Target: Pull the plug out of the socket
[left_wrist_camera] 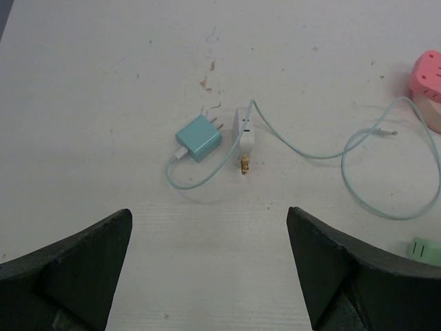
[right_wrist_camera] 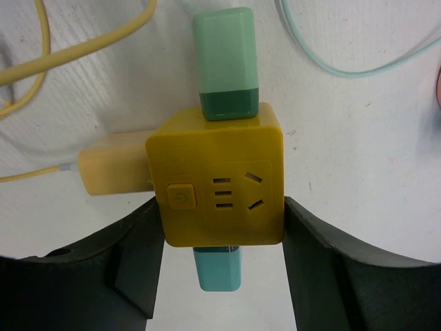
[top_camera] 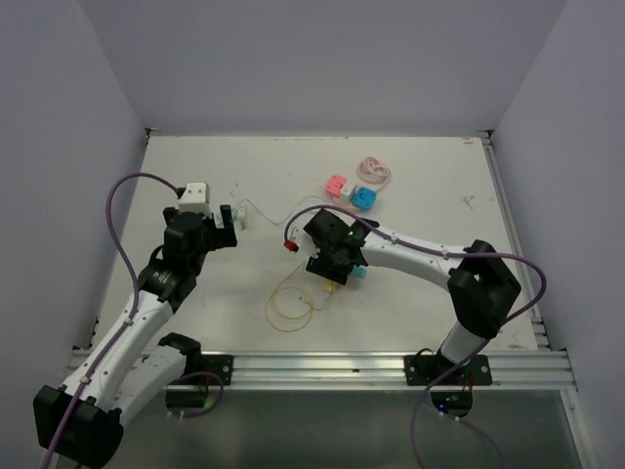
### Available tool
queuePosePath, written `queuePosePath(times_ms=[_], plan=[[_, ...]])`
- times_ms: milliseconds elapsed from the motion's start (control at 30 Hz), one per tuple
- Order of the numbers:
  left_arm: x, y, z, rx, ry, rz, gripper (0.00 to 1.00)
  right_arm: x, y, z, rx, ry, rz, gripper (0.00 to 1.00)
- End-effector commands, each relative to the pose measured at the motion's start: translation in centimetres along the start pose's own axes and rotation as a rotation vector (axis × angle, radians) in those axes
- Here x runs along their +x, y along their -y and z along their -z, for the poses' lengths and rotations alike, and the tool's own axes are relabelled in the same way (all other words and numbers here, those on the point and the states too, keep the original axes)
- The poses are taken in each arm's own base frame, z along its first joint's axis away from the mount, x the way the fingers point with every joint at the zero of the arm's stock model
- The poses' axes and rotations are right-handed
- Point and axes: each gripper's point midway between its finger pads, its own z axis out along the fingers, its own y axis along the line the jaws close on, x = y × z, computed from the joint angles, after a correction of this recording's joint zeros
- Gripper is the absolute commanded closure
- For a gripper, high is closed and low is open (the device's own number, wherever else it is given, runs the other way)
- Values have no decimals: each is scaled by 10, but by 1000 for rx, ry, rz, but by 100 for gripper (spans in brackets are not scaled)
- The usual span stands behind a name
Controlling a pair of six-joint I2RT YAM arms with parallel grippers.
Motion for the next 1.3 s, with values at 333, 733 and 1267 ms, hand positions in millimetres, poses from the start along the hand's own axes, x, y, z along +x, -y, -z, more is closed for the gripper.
queuePosePath(times_ms=[333, 733, 1267], plan=[[-15, 60, 15, 352, 69, 33, 5, -17, -22, -4, -113, 293, -497, 100], [-8, 134, 44, 563, 29, 18, 9, -15, -11, 5, -83, 429, -726, 100], [7, 194, 9, 562, -248, 503, 4, -25, -6, 36, -99, 683, -660, 100]])
